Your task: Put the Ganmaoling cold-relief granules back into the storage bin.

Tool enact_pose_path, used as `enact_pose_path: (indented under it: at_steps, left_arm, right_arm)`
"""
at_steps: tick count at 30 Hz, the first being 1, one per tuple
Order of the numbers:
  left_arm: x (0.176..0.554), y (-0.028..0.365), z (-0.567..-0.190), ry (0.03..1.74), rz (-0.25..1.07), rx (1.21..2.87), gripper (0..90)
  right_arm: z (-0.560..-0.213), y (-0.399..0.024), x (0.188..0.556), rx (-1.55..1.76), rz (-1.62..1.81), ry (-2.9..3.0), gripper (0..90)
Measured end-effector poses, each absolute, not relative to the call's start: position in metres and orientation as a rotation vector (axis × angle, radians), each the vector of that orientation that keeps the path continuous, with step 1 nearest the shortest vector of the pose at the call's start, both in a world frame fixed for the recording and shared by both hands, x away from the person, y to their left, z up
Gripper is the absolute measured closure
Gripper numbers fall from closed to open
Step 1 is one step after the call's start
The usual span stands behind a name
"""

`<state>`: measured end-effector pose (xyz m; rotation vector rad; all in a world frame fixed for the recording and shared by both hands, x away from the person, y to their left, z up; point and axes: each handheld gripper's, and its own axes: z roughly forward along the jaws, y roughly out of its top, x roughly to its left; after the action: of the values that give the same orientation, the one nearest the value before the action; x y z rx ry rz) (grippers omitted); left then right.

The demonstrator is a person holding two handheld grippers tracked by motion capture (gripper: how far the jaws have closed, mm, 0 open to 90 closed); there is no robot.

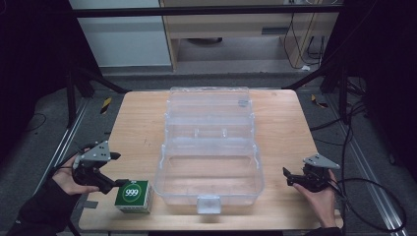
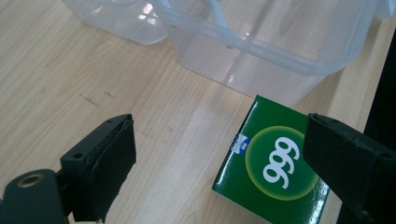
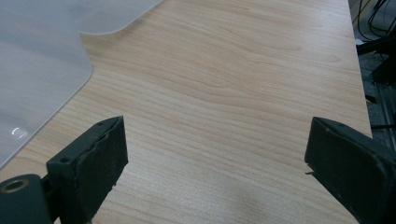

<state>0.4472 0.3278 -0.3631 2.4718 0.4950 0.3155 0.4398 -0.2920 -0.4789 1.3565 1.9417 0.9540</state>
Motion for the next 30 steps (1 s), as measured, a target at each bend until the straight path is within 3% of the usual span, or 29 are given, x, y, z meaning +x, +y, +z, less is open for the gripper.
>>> enact_pose_path:
  at_steps: [30]
  left_arm:
    - [0.442, 0.304, -0.384, 0.276, 0.186, 2.696, 4.2]
  right_arm:
    - [-0.482, -0.289, 0.440, 1.327, 0.914, 1.979, 5.1]
